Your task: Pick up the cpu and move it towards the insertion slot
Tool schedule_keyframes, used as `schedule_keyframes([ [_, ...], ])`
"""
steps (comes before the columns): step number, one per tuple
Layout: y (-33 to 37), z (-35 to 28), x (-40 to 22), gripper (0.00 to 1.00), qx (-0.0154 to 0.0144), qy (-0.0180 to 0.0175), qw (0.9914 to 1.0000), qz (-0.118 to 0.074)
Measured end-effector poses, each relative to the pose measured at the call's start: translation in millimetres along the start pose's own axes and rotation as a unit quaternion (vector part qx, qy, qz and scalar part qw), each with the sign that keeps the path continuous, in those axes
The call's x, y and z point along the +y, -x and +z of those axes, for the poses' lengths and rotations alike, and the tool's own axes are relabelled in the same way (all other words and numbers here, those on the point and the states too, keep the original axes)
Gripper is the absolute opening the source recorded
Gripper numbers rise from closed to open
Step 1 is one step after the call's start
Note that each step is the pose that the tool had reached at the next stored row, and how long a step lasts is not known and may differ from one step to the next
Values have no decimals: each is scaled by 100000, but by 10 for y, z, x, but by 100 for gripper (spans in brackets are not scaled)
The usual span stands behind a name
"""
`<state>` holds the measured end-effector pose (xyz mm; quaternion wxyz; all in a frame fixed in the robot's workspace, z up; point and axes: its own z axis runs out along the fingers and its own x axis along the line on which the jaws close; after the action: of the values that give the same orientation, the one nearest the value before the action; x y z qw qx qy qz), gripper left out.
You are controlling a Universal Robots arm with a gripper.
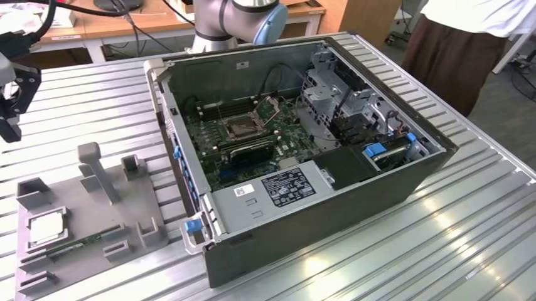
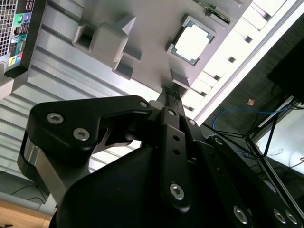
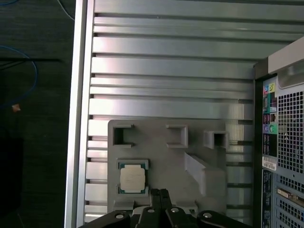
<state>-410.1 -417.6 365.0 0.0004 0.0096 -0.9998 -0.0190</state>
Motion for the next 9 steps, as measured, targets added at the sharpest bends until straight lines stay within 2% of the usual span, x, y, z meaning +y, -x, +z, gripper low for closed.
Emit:
schedule_keyframes([
  [3,-71,5,1,11,5,-32,100000,0],
  [9,-156,22,2,11,4,-180,100000,-2],
])
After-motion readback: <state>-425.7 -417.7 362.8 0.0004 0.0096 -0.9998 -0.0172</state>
